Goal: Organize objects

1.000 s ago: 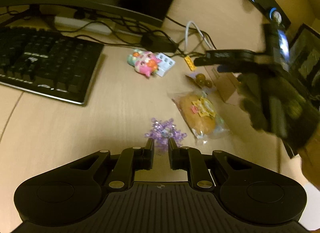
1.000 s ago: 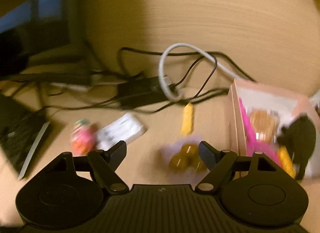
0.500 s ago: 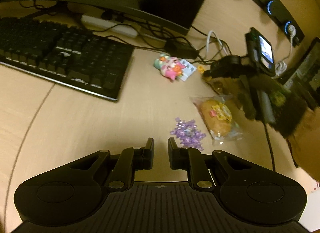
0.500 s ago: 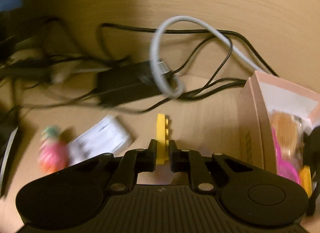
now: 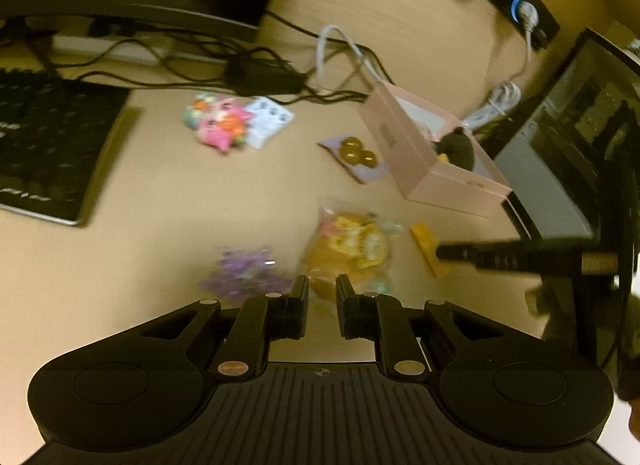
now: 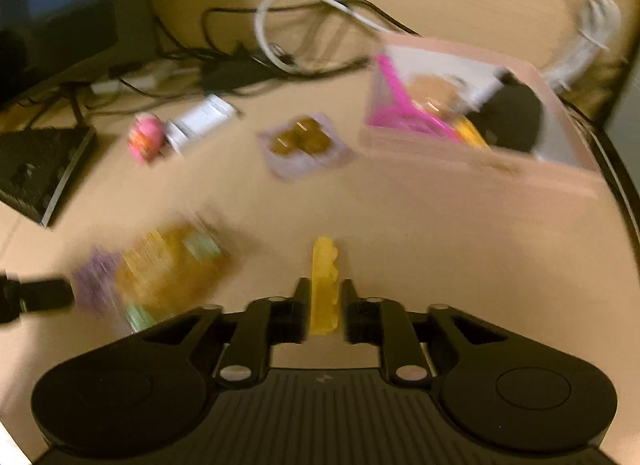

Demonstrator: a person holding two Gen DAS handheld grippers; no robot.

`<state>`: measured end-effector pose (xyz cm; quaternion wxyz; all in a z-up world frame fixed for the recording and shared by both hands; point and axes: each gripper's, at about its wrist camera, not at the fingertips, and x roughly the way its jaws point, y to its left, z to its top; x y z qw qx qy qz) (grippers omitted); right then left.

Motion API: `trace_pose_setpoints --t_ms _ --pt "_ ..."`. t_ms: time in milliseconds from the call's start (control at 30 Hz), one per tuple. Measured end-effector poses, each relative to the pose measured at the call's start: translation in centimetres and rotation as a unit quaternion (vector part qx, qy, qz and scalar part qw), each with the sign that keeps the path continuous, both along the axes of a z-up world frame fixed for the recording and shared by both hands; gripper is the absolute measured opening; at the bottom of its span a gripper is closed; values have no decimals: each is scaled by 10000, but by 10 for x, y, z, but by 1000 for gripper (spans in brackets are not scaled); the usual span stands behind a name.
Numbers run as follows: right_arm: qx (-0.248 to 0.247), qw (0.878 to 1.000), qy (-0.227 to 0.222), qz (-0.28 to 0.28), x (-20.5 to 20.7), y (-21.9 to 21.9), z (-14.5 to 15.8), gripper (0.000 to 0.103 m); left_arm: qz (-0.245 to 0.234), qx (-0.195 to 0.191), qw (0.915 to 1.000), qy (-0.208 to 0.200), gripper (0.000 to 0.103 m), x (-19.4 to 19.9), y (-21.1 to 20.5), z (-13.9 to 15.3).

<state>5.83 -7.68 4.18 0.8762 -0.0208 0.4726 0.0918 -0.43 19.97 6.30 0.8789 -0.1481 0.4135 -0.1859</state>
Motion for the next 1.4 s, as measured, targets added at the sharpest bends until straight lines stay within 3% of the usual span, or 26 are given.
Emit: trace_pose_setpoints --t_ms 67,300,367,433,533,700,800,833,900,1133,1167,1233,1300,1400 --pt "-116 9999 -16 -114 -12 -12 -4 76 -73 87 9999 -2 16 1 -12 0" --pt "-712 9968 -364 24 -33 -40 -24 91 -885 906 9917 -209 16 -14 -79 3" --pt "-684 9961 -554 92 -35 -53 -28 102 -1019 1180 9870 -379 16 -18 -102 2" --pt "-632 9958 -662 21 -36 -66 -32 103 -1063 1482 9822 -442 16 -18 -125 -1" --pt "-62 9981 -606 -52 -33 -88 -37 103 -1094 1831 9761 -419 18 -19 -152 -10" --pt "-45 9969 -692 367 -42 -99 -38 103 -1185 2173 9688 -144 21 -17 -179 -25" --pt "-8 9956 -693 623 -45 -105 -37 103 -1397 2181 9658 -130 37 -18 -189 -25" --pt "-1 9954 -693 666 -45 -105 -37 103 -1510 2213 9633 -173 49 -19 -195 -27" --pt "4 9952 -685 699 -46 -105 -37 103 -1657 2220 9605 -256 56 -23 -202 -28" --pt "-20 9931 -417 1100 -37 -107 -34 103 -1503 2142 9645 -365 56 -30 -206 -28" --pt "100 9933 -352 1096 -34 -111 -33 103 -1480 2046 9672 -289 51 -28 -204 -25" --pt "468 9951 -224 837 -29 -122 -29 103 -1414 1470 9788 -181 47 -25 -192 -13" --pt "736 9953 -305 554 -31 -132 -22 103 -1127 1335 9822 -689 49 -29 -178 12" --pt "627 9957 -552 411 -39 -137 -14 103 -575 2093 9668 -1347 48 -22 -160 38"
